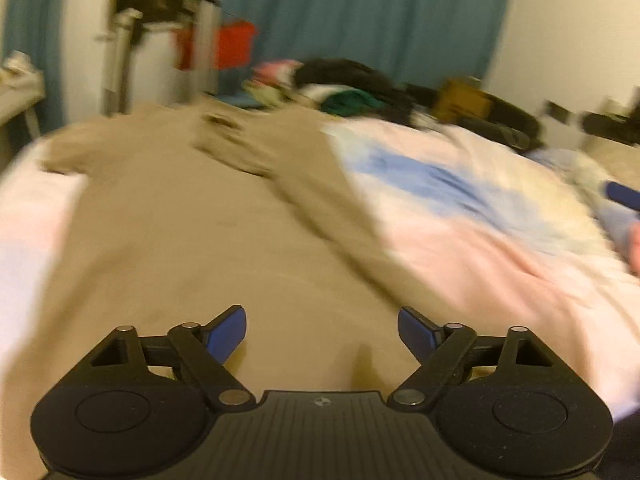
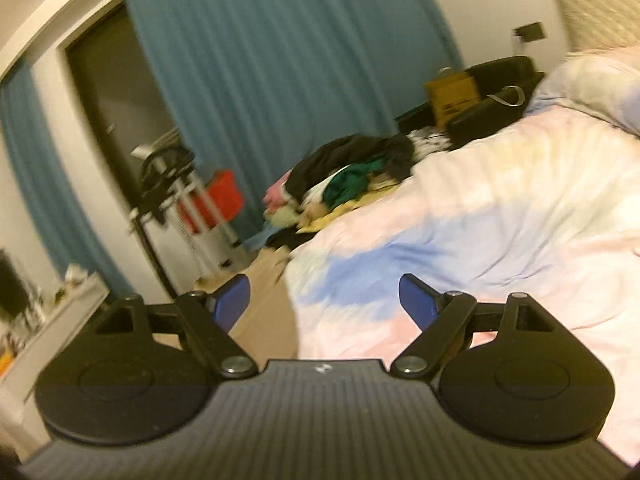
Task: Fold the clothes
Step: 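Grasp the other T-shirt side with the left gripper, fold it inward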
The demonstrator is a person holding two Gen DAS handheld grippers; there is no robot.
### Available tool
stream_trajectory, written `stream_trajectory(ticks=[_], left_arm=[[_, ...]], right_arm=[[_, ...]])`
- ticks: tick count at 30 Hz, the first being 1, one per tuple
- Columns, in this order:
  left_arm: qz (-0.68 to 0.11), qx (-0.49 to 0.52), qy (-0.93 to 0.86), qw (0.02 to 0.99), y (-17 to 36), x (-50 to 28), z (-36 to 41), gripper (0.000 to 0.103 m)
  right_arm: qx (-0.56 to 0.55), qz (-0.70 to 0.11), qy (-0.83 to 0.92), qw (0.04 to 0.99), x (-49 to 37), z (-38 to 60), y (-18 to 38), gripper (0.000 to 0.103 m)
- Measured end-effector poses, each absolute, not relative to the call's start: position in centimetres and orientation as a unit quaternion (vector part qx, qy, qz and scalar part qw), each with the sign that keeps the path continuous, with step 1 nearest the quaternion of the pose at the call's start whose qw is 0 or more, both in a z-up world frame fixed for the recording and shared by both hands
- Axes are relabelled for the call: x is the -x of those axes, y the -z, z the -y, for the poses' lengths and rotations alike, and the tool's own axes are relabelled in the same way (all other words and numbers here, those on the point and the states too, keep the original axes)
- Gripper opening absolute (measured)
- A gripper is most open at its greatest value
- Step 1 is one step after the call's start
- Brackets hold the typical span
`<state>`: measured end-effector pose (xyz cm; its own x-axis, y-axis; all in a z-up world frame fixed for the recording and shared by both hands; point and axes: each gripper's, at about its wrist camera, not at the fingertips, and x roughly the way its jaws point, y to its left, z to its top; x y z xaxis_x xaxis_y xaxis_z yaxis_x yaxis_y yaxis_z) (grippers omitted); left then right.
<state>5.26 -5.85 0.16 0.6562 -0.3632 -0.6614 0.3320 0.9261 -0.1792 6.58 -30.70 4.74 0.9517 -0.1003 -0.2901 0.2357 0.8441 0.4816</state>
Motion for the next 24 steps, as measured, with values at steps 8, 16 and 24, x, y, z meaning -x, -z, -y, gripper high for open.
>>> stream_trajectory(ticks=[8,16,24], left_arm=[[-0.446,0.064,0.271,0.851,2.7,-5.6,16.2,0.069],[-0.48,0.088,0.229,0.842,5.5,-8.1,16.0,0.004],[-0.446,0.197,0.277,0.828,0.8,-5.8,6.2,0.003]], right_arm=[[-0.31,-0.118,0.127,0.935,-5.3,34.8,-3.3,0.083],[-0.316,-0.128,0.128,0.931,-5.4,35.2,-2.4,0.084],[-0.307,-0.131,0.107,0.937,-5.6,34.2,-2.8,0.084]])
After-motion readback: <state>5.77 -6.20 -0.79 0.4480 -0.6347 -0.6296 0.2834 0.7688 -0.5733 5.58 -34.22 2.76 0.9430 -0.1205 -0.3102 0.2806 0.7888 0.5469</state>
